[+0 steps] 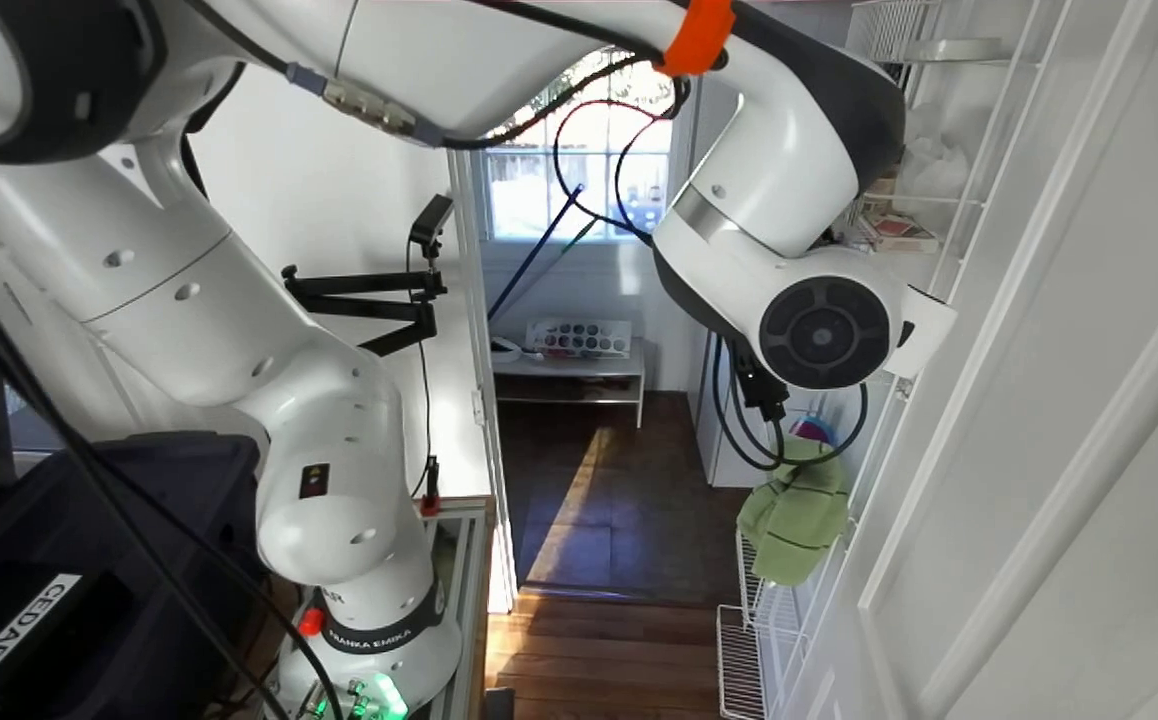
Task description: Move the box of cards to the higher shelf
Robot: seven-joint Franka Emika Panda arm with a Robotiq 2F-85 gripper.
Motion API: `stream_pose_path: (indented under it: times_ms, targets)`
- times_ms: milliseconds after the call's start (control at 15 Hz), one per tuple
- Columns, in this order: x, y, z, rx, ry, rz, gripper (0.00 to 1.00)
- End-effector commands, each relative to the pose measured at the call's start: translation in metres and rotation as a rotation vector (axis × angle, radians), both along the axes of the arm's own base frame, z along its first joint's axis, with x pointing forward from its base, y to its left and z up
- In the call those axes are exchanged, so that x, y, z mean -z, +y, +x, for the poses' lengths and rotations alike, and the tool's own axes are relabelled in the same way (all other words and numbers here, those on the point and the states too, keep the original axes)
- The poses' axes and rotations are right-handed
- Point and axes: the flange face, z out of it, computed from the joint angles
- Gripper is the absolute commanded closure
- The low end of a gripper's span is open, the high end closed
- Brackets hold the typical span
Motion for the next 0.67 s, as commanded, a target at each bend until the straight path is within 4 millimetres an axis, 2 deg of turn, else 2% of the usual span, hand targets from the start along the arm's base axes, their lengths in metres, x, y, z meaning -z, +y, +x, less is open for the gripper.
stream_pose_path:
  times_ms: [0,600]
  targets:
    - [-0.001,-0.003,0.023,0.036,0.016,0.089,0.00]
    - [0.009,0.015,0.059,0.060,0.132,0.206,0.00]
